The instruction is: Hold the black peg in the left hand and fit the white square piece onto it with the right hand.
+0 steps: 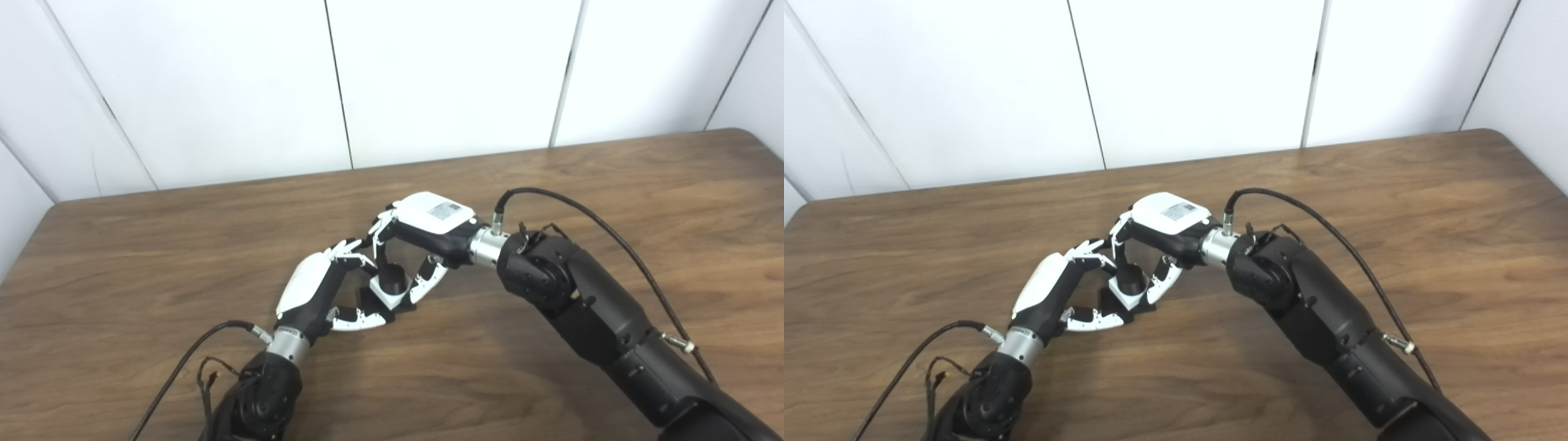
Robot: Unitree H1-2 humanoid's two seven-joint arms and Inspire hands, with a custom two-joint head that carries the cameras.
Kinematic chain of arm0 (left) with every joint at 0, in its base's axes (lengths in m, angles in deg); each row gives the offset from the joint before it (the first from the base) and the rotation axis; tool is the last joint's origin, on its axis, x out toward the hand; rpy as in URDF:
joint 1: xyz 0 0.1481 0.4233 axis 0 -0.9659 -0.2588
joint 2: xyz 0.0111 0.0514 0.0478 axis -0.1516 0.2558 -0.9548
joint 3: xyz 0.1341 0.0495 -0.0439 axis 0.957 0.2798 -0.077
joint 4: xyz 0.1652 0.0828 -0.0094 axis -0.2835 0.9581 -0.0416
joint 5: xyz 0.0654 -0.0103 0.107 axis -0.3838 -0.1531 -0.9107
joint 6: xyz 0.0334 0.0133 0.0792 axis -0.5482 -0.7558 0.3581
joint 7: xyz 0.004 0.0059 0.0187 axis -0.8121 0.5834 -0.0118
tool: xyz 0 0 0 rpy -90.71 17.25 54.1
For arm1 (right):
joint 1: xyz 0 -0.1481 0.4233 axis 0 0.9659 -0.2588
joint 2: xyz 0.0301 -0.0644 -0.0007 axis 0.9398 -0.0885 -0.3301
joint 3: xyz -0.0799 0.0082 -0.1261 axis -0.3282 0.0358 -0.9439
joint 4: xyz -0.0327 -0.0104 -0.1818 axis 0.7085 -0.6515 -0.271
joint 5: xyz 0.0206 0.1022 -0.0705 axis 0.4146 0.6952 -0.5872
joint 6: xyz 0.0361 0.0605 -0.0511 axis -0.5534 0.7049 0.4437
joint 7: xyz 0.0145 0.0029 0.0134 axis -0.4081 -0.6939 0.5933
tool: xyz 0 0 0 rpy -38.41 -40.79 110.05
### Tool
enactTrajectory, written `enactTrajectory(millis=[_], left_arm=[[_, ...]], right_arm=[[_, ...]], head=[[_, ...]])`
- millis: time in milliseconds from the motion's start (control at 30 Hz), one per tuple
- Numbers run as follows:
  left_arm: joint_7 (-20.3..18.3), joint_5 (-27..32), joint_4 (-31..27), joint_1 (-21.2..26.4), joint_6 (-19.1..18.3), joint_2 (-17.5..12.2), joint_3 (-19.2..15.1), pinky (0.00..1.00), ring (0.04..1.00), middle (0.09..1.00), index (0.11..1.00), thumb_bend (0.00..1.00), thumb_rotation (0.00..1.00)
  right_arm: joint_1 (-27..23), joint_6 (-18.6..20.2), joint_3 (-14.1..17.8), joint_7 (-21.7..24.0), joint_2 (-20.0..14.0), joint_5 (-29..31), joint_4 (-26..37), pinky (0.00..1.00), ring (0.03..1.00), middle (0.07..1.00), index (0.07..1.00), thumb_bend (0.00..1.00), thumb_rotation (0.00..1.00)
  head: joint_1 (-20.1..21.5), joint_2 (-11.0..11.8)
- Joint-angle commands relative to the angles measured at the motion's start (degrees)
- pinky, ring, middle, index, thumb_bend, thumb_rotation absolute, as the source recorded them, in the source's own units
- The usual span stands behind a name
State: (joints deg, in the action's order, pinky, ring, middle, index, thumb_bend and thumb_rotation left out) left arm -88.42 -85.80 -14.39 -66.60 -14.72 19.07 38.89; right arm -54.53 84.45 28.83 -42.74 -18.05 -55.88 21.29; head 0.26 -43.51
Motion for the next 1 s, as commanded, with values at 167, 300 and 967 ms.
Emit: enactTrajectory(millis=[167, 300, 967], left_arm=[[-1.3, -1.4, 0.6, -0.2, -0.3, -0.7, 0.8, 1.0, 0.977, 0.915, 0.489, 0.52, 0.07], [-1.3, -1.1, 0.7, -0.3, 0.0, -0.9, 0.7, 1.0, 0.976, 0.915, 0.489, 0.52, 0.07], [-2.1, -1.1, 0.7, 0.2, -1.1, -0.9, 0.6, 1.0, 0.982, 0.92, 0.488, 0.52, 0.07]], right_arm=[[-2.1, 3.8, 0.5, 3.6, -1.4, -0.8, 2.3, 0.96, 0.937, 0.958, 0.998, 1.0, 0.47], [-2.1, 4.7, 1.1, 3.6, -1.9, -1.0, 2.9, 0.94, 0.945, 0.969, 1.0, 1.0, 0.47], [-0.7, 6.5, 7.4, 2.1, -6.5, 0.3, 6.1, 0.9, 0.941, 0.951, 0.979, 0.99, 0.38]], head=[[0.1, -0.1], [0.3, -0.1], [0.6, 0.0]])
